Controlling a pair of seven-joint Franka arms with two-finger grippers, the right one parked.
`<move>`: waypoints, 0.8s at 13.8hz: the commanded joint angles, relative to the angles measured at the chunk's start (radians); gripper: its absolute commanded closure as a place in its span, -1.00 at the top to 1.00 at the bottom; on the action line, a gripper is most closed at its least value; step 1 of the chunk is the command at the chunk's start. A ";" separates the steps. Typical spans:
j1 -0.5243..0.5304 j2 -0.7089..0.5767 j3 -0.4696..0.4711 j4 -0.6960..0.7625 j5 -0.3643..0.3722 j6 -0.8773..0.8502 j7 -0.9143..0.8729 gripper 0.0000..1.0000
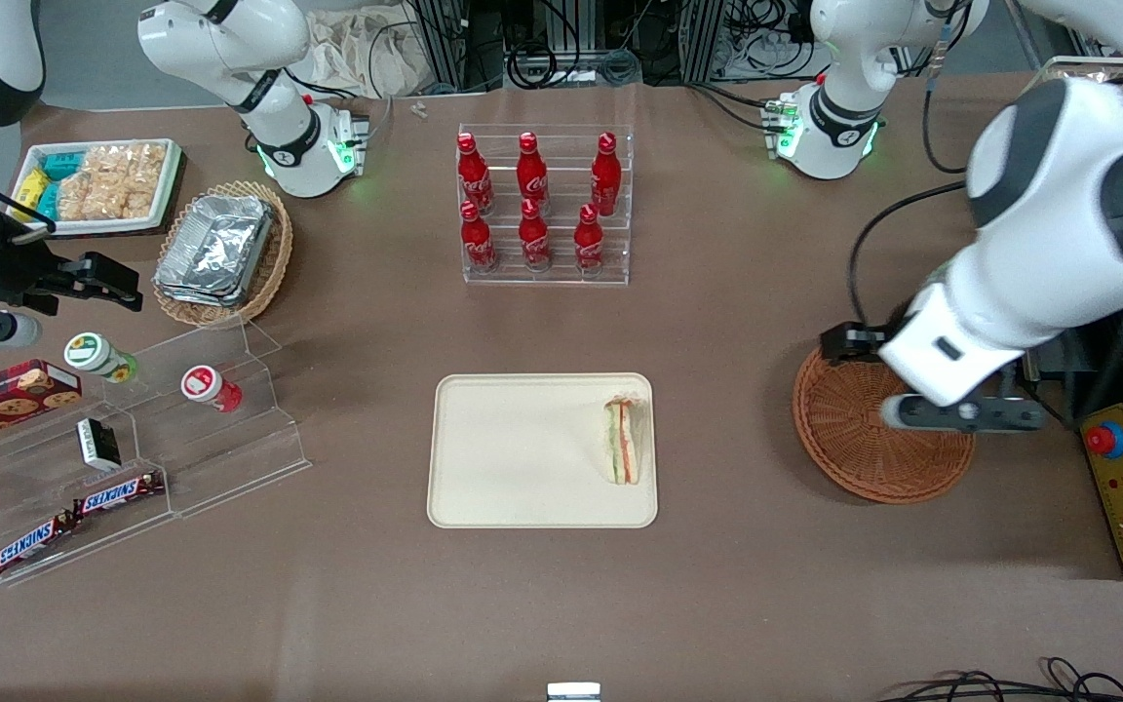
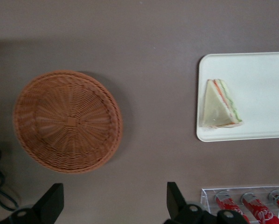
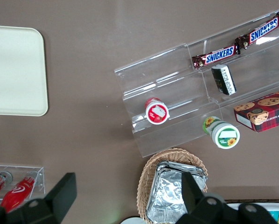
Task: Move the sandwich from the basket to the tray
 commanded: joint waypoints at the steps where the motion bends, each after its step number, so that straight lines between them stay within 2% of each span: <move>1: 0.016 -0.085 0.019 -0.042 0.045 0.007 0.051 0.98; 3: 0.034 -0.096 0.025 -0.038 0.112 0.008 0.050 0.98; 11: 0.059 -0.088 0.025 -0.048 0.100 0.014 0.045 0.98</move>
